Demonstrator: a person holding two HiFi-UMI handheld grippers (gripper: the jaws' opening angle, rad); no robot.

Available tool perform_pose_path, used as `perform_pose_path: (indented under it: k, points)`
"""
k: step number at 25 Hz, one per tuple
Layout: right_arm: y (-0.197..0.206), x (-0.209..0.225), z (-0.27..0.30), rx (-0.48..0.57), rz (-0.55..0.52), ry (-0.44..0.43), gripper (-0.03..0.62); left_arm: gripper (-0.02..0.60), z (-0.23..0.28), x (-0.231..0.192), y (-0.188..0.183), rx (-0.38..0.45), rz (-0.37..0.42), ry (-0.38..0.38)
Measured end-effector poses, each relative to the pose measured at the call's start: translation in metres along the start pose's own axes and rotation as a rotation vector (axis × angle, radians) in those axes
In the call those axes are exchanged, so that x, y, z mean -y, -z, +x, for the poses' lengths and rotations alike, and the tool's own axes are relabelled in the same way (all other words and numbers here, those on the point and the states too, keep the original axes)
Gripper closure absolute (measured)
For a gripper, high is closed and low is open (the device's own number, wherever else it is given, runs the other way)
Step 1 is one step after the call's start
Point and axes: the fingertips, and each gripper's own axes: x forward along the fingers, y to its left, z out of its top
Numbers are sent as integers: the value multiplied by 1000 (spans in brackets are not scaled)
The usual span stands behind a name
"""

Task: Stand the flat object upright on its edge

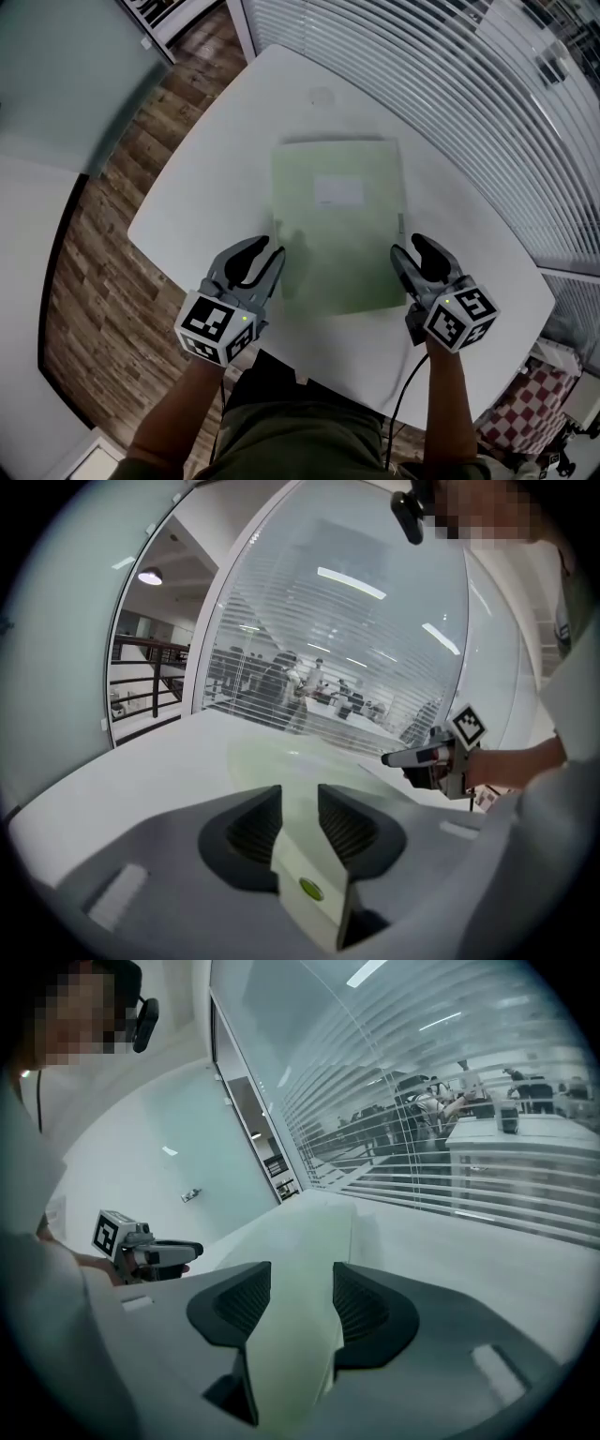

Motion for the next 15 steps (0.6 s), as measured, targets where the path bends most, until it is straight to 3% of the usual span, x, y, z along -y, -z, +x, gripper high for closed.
perform_pose_path:
  k: [6,15]
  points:
    - [11,7,12,-37,16,-12,329,437,11,-3,7,-7,-42,2]
    - [23,14,26,-64,82,-34,292,331,21,-12,21,-49,-124,18]
